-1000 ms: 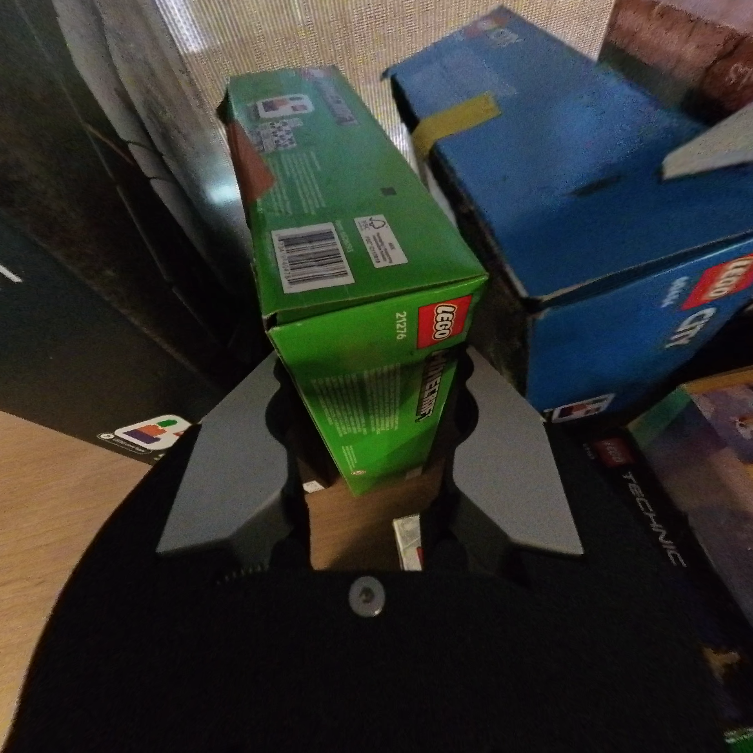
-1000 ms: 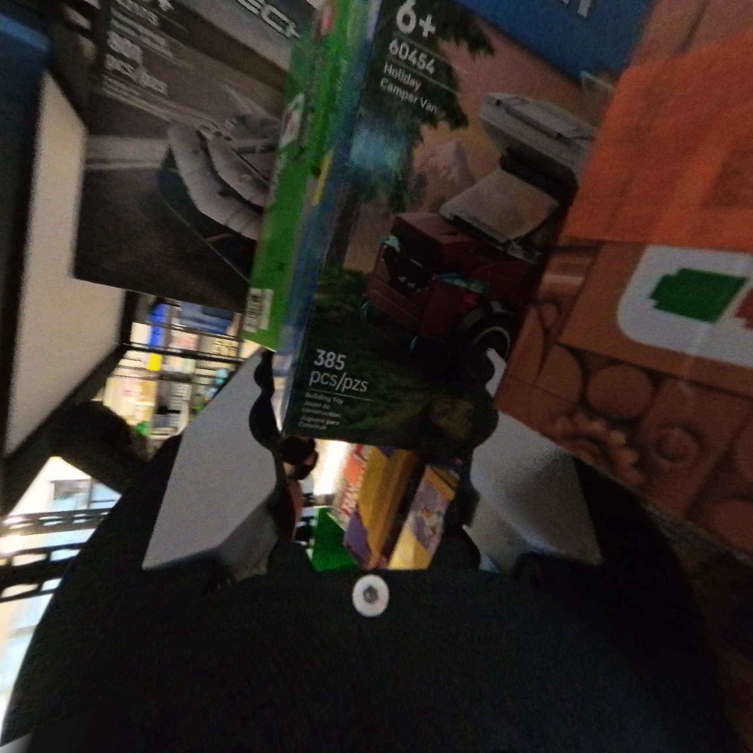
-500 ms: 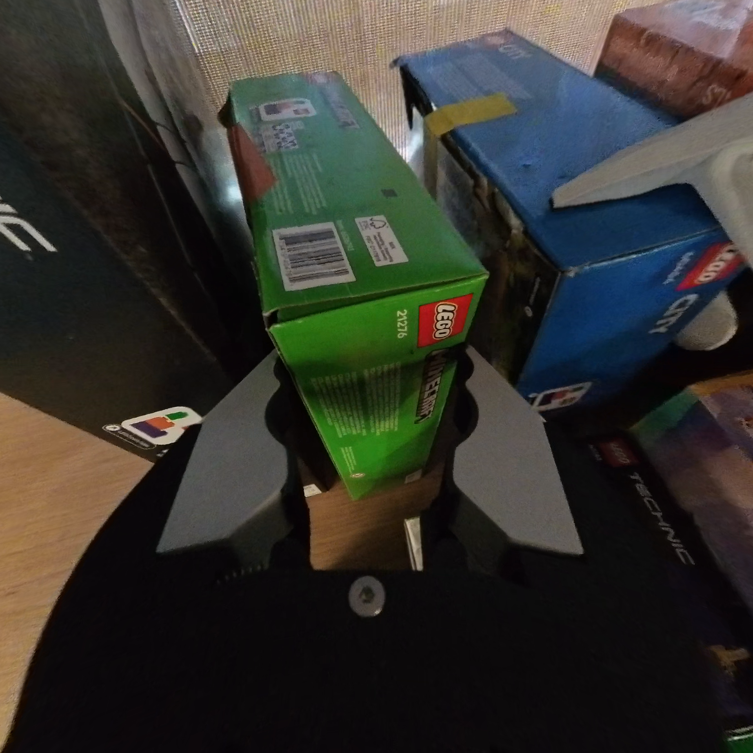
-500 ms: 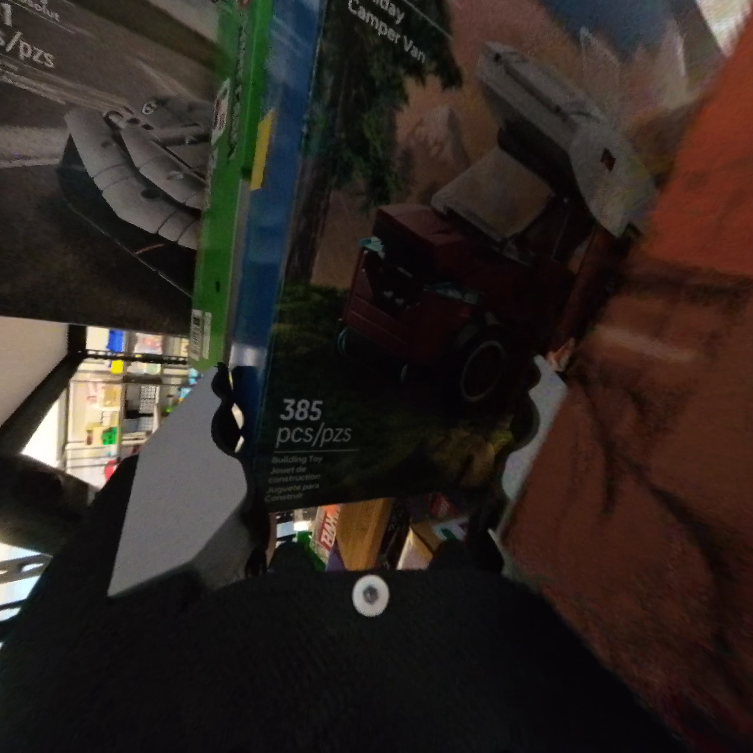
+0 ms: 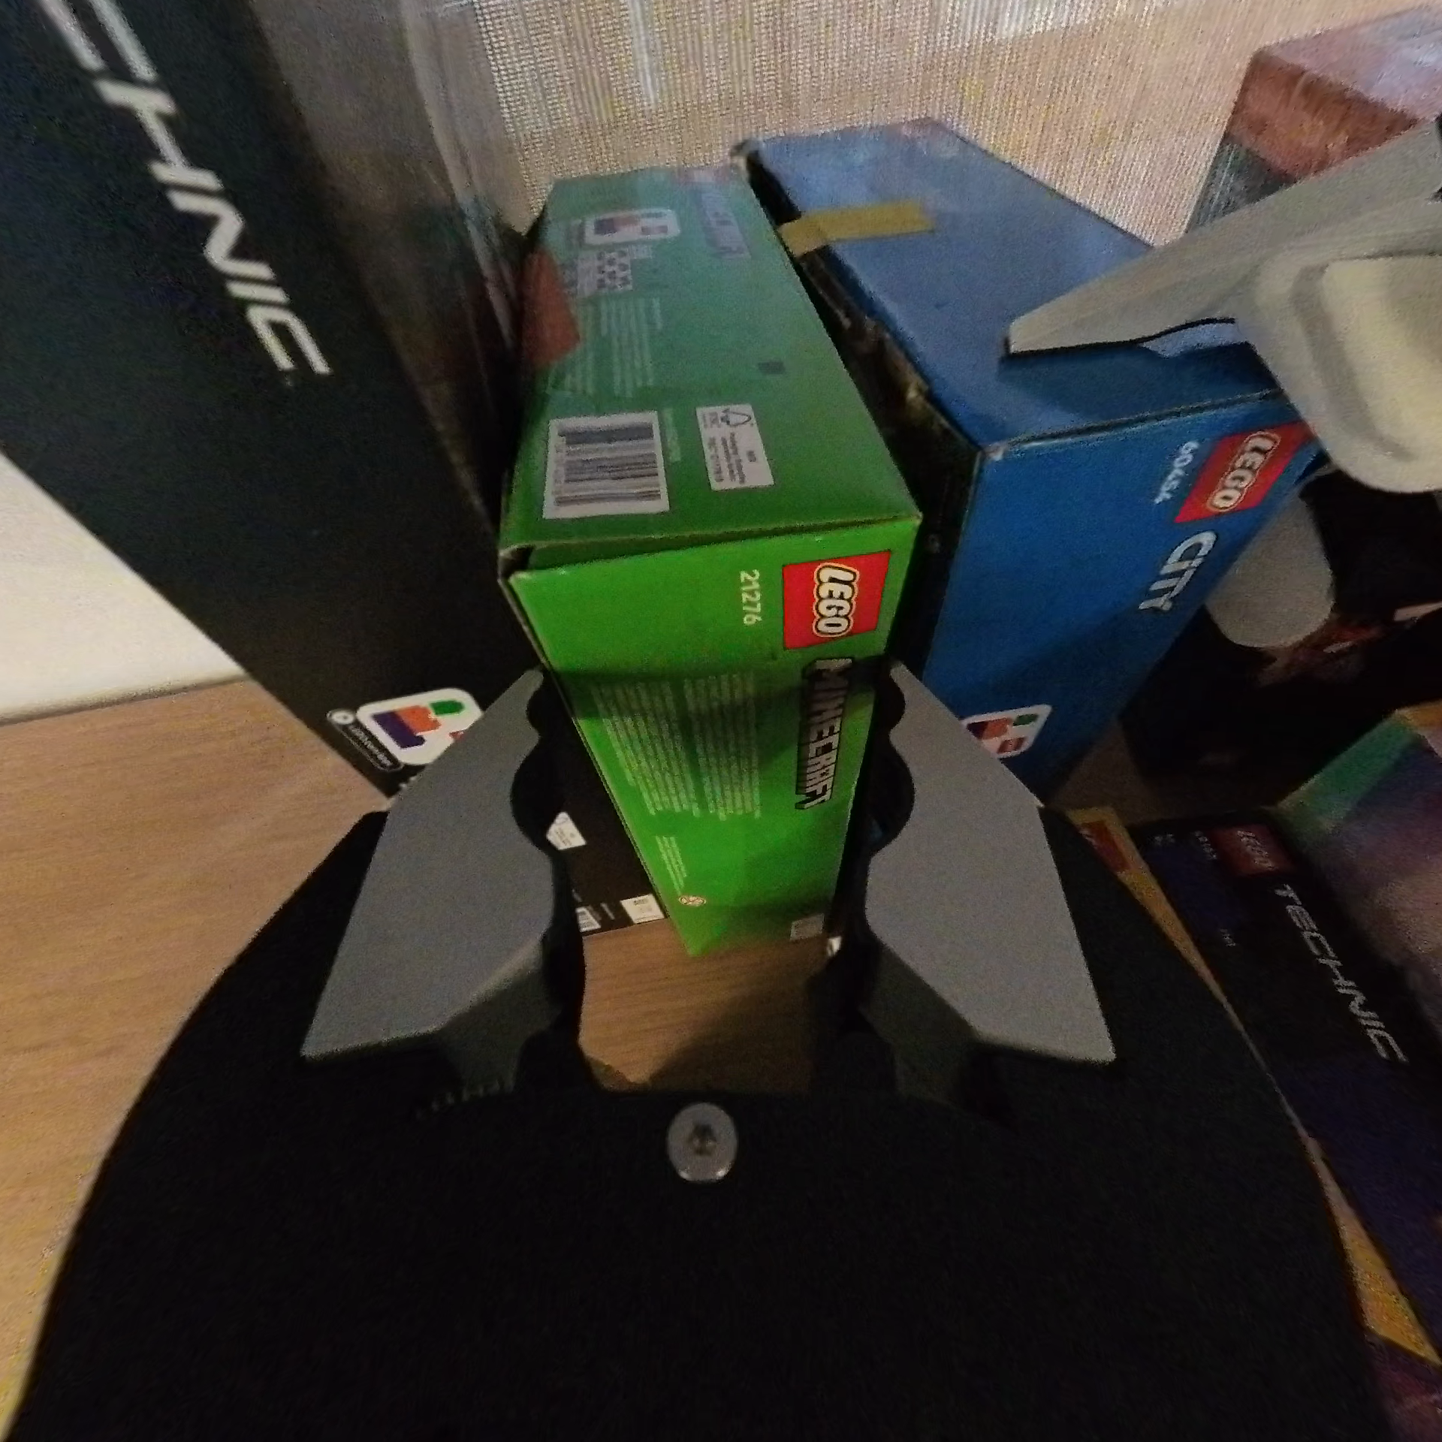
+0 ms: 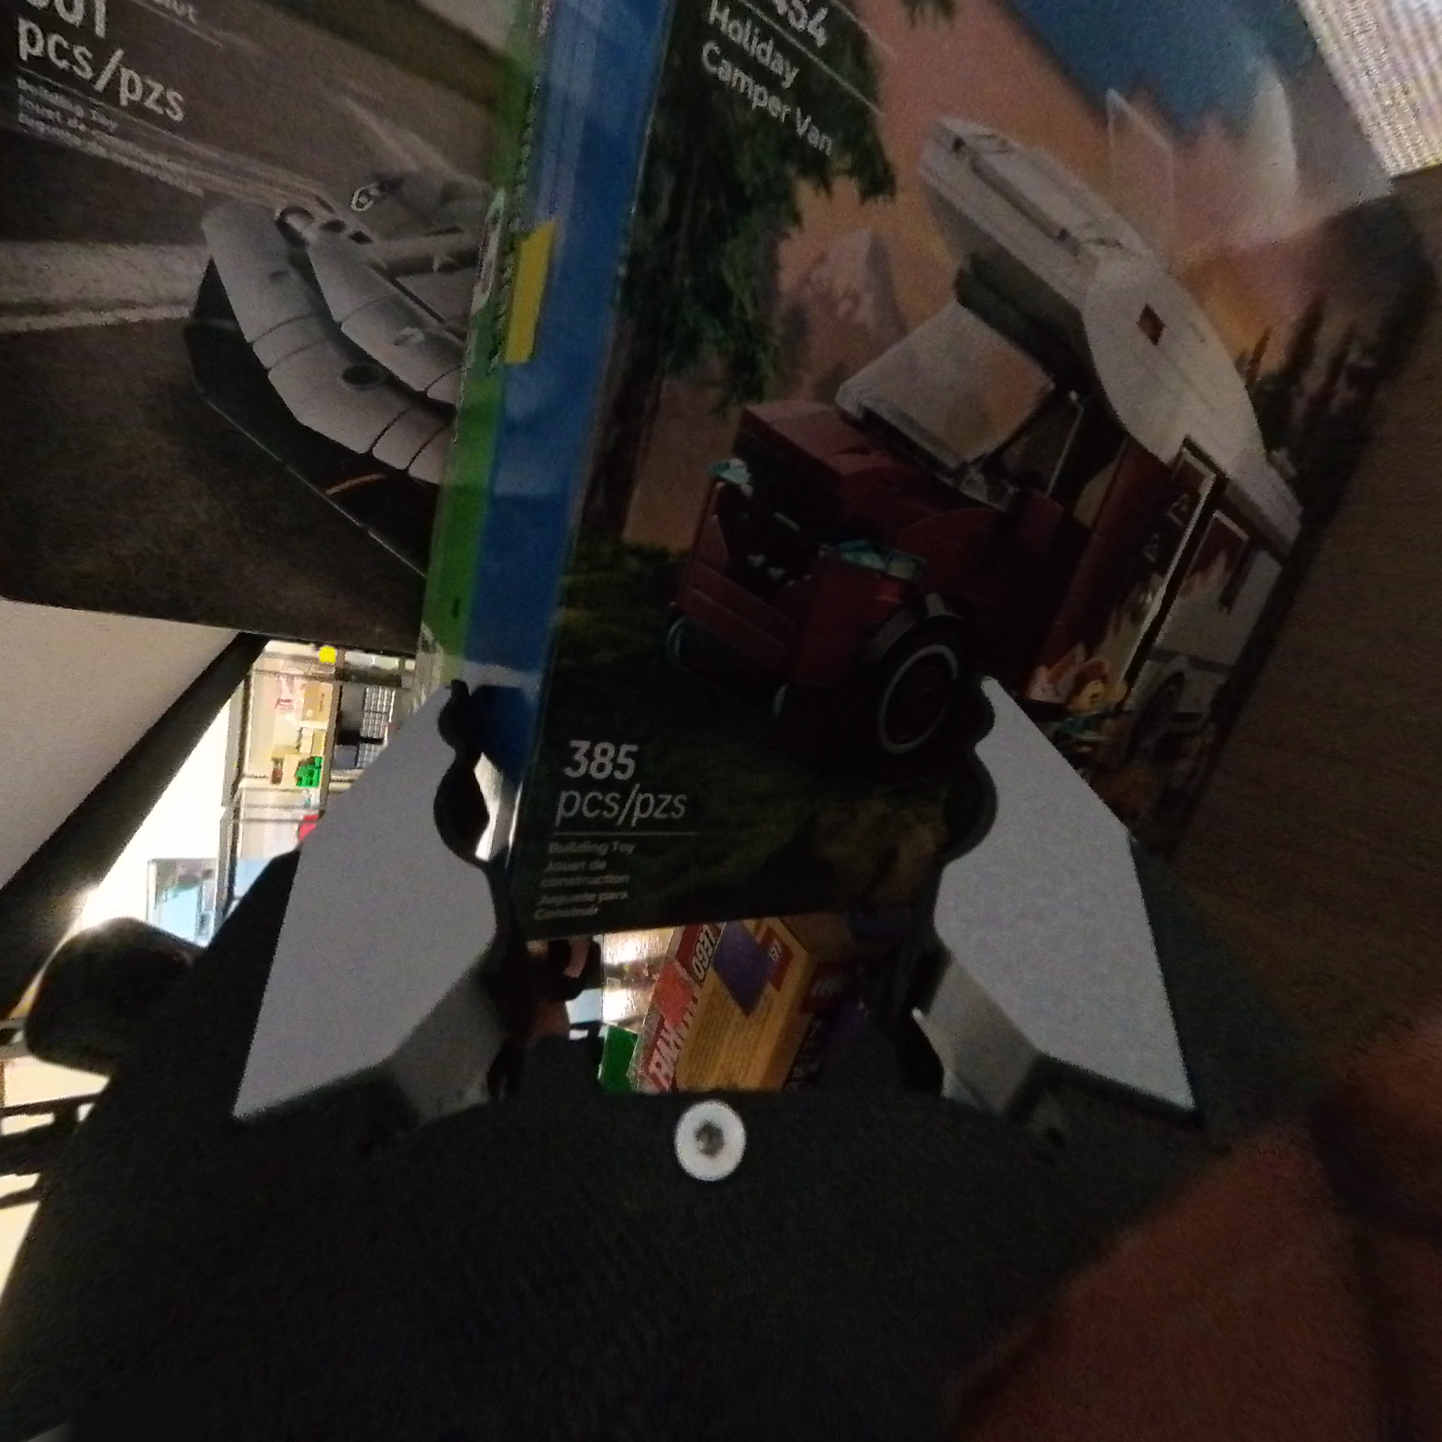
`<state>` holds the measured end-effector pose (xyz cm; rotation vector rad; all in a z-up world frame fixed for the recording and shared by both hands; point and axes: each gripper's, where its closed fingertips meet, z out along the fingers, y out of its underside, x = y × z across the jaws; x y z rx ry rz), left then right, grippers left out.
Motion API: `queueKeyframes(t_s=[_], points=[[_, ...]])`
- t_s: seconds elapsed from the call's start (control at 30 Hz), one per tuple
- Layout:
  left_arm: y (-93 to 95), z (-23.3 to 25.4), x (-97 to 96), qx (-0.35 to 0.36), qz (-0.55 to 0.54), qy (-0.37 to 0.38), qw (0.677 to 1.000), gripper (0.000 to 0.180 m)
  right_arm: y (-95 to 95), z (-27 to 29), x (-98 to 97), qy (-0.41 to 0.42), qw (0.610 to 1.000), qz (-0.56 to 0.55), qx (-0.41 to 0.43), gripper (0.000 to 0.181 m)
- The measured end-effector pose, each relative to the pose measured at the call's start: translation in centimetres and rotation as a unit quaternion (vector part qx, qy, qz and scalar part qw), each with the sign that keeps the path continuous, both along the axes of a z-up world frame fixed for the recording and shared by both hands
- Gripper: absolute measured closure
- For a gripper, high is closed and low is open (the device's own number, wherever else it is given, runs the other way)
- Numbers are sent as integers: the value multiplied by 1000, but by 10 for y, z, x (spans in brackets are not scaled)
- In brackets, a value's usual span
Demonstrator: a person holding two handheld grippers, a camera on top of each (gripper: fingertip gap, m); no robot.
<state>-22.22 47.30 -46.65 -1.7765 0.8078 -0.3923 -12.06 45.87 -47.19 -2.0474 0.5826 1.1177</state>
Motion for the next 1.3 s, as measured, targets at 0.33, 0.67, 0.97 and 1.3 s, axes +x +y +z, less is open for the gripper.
queueKeyframes(t_s=[0.33, 0.67, 0.97, 1.3], points=[[1, -4, 4, -3, 8, -3, 1000, 104, -6, 1, -7, 0, 1000, 17, -13, 62], [-9, 18, -47, -11, 57, -83, 995, 118, -5, 3, -4, -18, 999, 29, 8, 65], [24, 29, -83, -94, 37, -222, 970, 107, 3, 2, -5, -16, 999, 28, 22, 59], [26, 17, -56, -28, -52, -143, 988, 93, 2, 3, -3, -31, 999, 35, 9, 62]])
